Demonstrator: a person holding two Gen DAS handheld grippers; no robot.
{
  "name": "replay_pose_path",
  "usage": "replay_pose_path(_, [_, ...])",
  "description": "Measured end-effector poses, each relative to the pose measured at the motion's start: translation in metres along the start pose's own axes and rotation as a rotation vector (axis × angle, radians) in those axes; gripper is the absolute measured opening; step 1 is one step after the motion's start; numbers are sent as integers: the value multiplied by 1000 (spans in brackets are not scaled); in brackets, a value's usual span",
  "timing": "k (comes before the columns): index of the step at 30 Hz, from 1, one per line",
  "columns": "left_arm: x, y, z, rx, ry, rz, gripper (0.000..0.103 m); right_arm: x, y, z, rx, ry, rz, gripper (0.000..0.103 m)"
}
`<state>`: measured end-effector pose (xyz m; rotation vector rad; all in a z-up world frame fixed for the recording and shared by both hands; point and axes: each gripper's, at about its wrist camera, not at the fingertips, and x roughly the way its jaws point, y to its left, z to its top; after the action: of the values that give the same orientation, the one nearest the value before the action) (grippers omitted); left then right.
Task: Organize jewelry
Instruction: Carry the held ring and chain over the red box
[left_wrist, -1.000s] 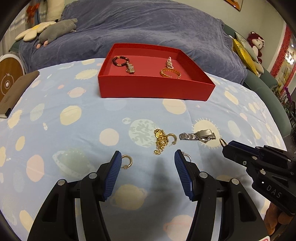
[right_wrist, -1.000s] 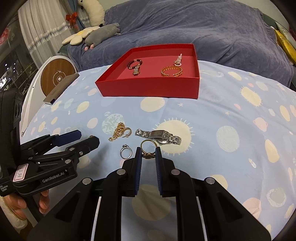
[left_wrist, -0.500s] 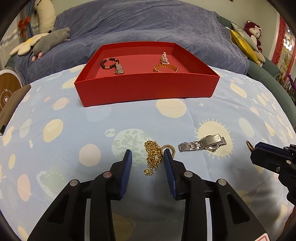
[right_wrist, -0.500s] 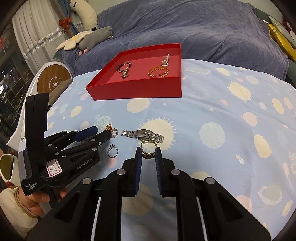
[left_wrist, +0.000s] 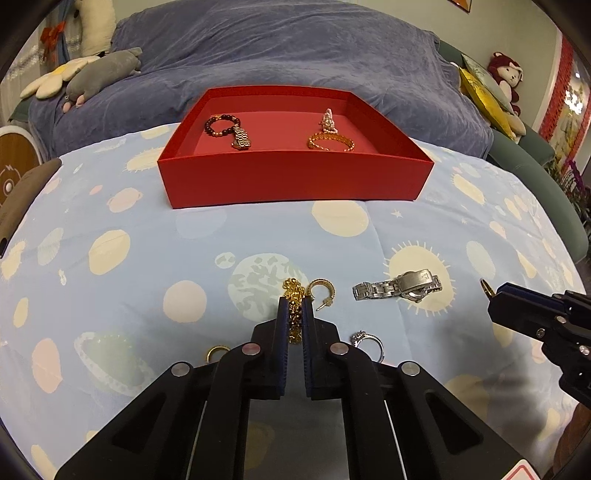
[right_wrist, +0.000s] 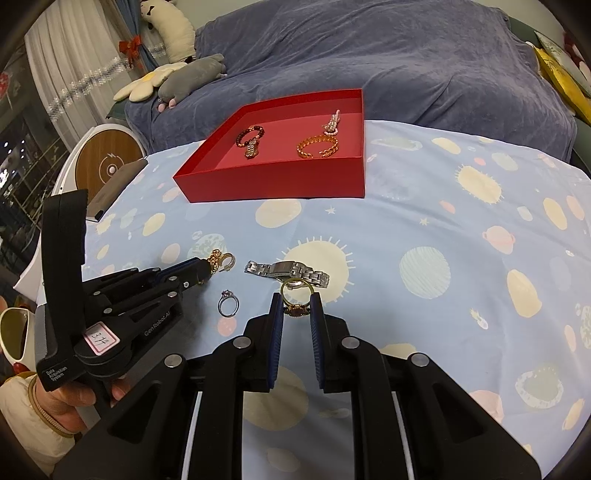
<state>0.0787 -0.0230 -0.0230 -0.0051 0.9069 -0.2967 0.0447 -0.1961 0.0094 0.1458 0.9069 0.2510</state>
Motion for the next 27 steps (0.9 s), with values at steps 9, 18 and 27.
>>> replay_pose_path(9, [-52,10,15,-59,-74,-81,4,-11,6,4,-3,-27,14,14])
replay_pose_path(18, [-111,9,68,-51,-173,-129,4,-44,13,53,-12,-103,47,14])
replay_pose_path(27, [-107,19,166,-39,-278,-101,4,-39,14,159,-11,-219,33,14])
